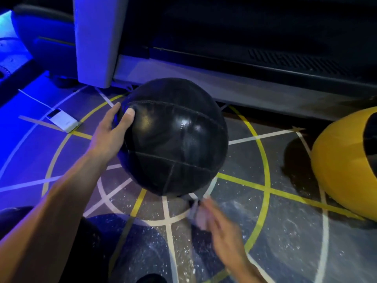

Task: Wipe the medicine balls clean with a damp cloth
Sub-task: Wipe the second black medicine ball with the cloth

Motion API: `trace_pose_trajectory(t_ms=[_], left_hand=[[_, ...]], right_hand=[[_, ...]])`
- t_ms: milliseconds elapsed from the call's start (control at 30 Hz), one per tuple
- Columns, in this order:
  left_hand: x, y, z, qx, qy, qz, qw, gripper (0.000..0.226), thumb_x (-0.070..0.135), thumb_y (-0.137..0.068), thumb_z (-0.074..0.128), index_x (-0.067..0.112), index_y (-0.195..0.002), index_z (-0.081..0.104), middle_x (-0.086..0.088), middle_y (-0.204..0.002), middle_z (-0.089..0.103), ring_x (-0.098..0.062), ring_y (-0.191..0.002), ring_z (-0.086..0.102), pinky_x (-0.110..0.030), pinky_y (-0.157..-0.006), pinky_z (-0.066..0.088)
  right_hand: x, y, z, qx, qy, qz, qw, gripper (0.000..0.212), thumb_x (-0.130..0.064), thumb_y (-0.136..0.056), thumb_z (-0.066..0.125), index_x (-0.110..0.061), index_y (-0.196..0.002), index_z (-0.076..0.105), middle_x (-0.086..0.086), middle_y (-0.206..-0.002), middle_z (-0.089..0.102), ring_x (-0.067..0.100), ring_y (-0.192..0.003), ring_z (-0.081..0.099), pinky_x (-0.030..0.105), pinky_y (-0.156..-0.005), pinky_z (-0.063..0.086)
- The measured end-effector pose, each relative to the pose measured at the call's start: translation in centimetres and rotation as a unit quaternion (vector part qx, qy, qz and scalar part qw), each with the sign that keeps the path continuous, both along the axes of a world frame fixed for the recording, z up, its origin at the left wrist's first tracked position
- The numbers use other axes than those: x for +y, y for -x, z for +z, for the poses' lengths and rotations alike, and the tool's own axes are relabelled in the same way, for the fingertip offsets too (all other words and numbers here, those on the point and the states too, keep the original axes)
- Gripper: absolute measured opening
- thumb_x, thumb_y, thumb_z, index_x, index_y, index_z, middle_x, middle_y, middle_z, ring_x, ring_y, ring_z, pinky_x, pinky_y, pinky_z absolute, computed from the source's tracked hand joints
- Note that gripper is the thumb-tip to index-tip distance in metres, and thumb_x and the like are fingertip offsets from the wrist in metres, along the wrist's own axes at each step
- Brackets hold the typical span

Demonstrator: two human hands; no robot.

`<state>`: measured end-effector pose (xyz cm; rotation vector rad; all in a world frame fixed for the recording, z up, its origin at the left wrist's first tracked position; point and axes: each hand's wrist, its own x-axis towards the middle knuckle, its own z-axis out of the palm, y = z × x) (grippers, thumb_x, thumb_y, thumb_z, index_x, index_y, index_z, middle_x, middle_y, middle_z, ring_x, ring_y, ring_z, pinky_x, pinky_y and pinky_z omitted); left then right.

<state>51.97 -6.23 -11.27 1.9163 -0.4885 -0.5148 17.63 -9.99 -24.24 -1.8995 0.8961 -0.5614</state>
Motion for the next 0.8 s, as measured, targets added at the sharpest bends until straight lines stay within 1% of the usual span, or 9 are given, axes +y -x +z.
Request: trace_pose_trajectory(t_ms=[100,167,300,433,500,567,700,733,800], left_hand=[[0.0,-0.7,-0.2,0.000,-0.002,-0.015,1.000,0.083,0.095,-0.069,0.060,0.052,-0.140,0.053,0.014,-0.142,0.061,-0.015,-0.132,0.058,-0.050,-0.113,0.045],[0.0,-0.8,-0.2,0.005,-0.007,-0.018,1.000,0.082,0.094,-0.069,0.060,0.053,-0.140,0.053,0.014,-0.143,0.060,-0.015,-0.132,0.057,-0.050,-0.112,0.046],[-0.7,0.1,0.5,0.002,-0.006,-0.014,1.000,0.083,0.093,-0.070,0.059,0.053,-0.143,0.050,0.016,-0.145,0.058,-0.010,-0.131,0.056,-0.041,-0.114,0.044],[-0.7,-0.8,0.5,0.032,-0.016,0.013,0.999,0.089,0.097,-0.062,0.059,0.060,-0.142,0.047,0.018,-0.146,0.056,-0.012,-0.130,0.056,-0.047,-0.113,0.045],[-0.4,-1.0,0.4,0.048,-0.018,0.011,0.999,0.089,0.096,-0.064,0.059,0.059,-0.144,0.045,0.017,-0.146,0.056,-0.012,-0.130,0.056,-0.048,-0.113,0.044],[-0.1,-0.8,0.1,0.051,0.004,0.009,0.999,0.073,0.076,-0.088,0.057,0.048,-0.153,0.040,0.013,-0.148,0.053,-0.010,-0.128,0.054,-0.041,-0.112,0.044],[1.0,-0.9,-0.8,0.055,0.014,0.001,0.998,0.061,0.060,-0.098,0.053,0.042,-0.155,0.039,0.014,-0.143,0.055,-0.009,-0.123,0.056,-0.036,-0.095,0.050],[1.3,-0.9,-0.7,0.056,0.012,-0.005,0.998,0.063,0.064,-0.094,0.055,0.044,-0.153,0.041,0.014,-0.142,0.057,-0.011,-0.123,0.058,-0.039,-0.094,0.052],[1.6,-1.6,-0.8,0.071,0.012,-0.007,0.997,0.071,0.070,-0.084,0.058,0.046,-0.150,0.044,0.012,-0.141,0.061,-0.014,-0.125,0.059,-0.041,-0.091,0.054]], right_hand=[[-5.0,0.4,0.4,-0.041,-0.158,-0.243,0.956,0.028,-0.034,-0.107,0.047,-0.037,-0.127,0.066,0.006,-0.093,0.074,0.022,-0.079,0.070,0.040,-0.075,0.057],[-7.9,-1.8,2.4,-0.083,-0.172,-0.288,0.938,0.033,-0.033,-0.103,0.049,-0.029,-0.132,0.065,0.000,-0.107,0.074,0.018,-0.094,0.070,0.040,-0.085,0.056],[-7.6,-8.2,5.2,-0.111,-0.212,-0.289,0.927,0.038,-0.027,-0.106,0.048,-0.037,-0.142,0.058,-0.017,-0.131,0.067,0.009,-0.124,0.061,0.044,-0.112,0.047],[-1.5,-9.3,8.4,-0.135,-0.127,-0.230,0.955,0.049,-0.021,-0.110,0.041,-0.044,-0.154,0.035,-0.052,-0.121,0.053,-0.020,-0.115,0.054,0.009,-0.100,0.042],[0.6,-8.8,9.4,-0.162,-0.096,-0.161,0.969,0.051,-0.022,-0.110,0.040,-0.045,-0.155,0.032,-0.046,-0.147,0.036,-0.013,-0.139,0.037,0.007,-0.109,0.034],[-1.2,-8.5,8.4,-0.158,-0.072,-0.161,0.972,0.050,-0.021,-0.110,0.040,-0.042,-0.155,0.034,-0.039,-0.153,0.033,-0.016,-0.139,0.035,0.007,-0.109,0.035],[-10.1,-10.6,6.3,-0.156,-0.304,-0.334,0.878,0.037,-0.011,-0.108,0.043,-0.024,-0.135,0.065,-0.013,-0.112,0.074,0.009,-0.099,0.070,0.020,-0.072,0.051],[-11.0,-11.3,7.1,-0.157,-0.294,-0.327,0.884,0.035,-0.009,-0.106,0.046,-0.022,-0.128,0.069,-0.003,-0.117,0.075,0.015,-0.105,0.069,0.024,-0.079,0.053],[-10.2,-12.5,10.3,-0.148,-0.102,-0.220,0.959,0.035,-0.012,-0.104,0.049,-0.026,-0.130,0.069,-0.008,-0.134,0.067,0.010,-0.123,0.062,0.026,-0.102,0.049]])
